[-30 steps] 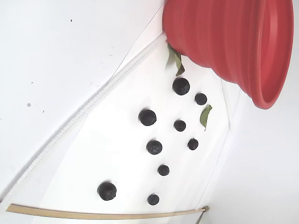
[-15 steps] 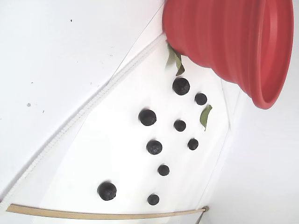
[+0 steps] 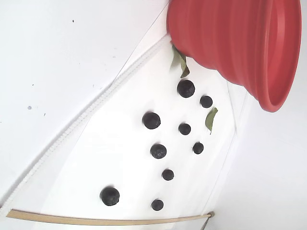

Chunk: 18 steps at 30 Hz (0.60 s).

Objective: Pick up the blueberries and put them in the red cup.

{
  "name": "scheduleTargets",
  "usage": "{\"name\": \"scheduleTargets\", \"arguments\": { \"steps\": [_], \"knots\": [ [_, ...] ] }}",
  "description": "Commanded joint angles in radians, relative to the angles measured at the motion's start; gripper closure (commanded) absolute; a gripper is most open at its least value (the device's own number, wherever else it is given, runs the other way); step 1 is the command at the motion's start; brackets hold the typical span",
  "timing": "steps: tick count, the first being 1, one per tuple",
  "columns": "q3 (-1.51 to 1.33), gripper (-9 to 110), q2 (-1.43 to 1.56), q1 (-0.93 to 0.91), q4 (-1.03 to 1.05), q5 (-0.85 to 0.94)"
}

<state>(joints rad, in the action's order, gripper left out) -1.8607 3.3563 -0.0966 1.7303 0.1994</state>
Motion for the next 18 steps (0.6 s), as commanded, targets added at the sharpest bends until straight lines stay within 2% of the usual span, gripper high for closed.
{"name": "scheduleTargets", "arguments": {
  "steps": [1, 18],
  "knots": [
    [0.011, 90, -0.018, 0.003, -0.002, 0.002],
    [0.061, 90, -0.023, 0.037, 0.005, 0.032]
  ]
}}
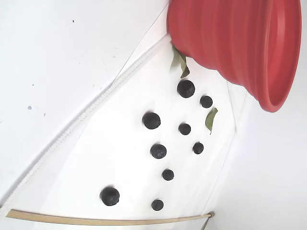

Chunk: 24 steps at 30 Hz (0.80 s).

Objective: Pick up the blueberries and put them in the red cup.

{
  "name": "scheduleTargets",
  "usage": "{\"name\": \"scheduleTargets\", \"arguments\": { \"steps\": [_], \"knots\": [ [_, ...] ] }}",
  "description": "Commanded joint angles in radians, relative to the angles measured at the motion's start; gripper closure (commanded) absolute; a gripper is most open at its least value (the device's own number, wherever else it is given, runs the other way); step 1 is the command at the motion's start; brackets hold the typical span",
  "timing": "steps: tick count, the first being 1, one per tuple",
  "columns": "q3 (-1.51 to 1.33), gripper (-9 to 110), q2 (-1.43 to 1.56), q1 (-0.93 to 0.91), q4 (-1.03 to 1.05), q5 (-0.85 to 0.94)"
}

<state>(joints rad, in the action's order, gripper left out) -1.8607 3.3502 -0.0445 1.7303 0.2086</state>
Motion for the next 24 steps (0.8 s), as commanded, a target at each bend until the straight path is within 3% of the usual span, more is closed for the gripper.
{"name": "scheduleTargets", "arguments": {
  "steps": [1, 5, 24],
  "knots": [
    [0.075, 90, -0.032, -0.014, -0.006, 0.028],
    [0.218, 91, -0.202, 0.028, -0.04, 0.044],
    [0.098, 89, -0.281, -0.048, -0.083, 0.563]
  ]
}}
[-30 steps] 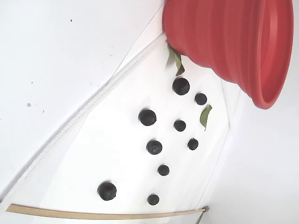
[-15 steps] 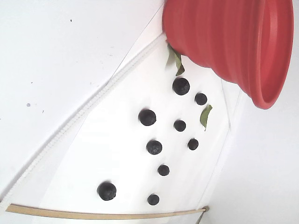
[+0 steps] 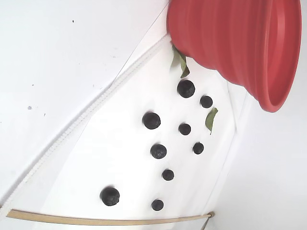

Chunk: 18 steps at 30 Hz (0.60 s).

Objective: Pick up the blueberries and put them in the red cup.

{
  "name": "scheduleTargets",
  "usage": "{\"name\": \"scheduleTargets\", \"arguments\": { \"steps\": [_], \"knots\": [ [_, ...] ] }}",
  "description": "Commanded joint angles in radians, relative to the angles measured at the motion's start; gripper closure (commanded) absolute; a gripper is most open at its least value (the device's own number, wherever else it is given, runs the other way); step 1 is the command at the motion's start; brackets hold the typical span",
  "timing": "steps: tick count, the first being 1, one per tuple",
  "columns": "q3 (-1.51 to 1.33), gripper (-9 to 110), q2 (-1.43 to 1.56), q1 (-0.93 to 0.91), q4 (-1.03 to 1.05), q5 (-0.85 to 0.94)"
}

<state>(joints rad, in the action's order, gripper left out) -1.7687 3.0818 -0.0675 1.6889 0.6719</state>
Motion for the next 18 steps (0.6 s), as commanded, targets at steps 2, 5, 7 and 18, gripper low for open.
{"name": "scheduleTargets", "arguments": {
  "steps": [2, 5, 7, 18],
  "knots": [
    [-0.032, 89, -0.021, -0.031, -0.078, 0.161],
    [-0.08, 88, -0.041, -0.046, -0.13, 0.244],
    [-0.114, 88, -0.031, -0.049, -0.167, 0.295],
    [-0.27, 88, -0.074, -0.012, -0.353, 0.511]
  ]
}}
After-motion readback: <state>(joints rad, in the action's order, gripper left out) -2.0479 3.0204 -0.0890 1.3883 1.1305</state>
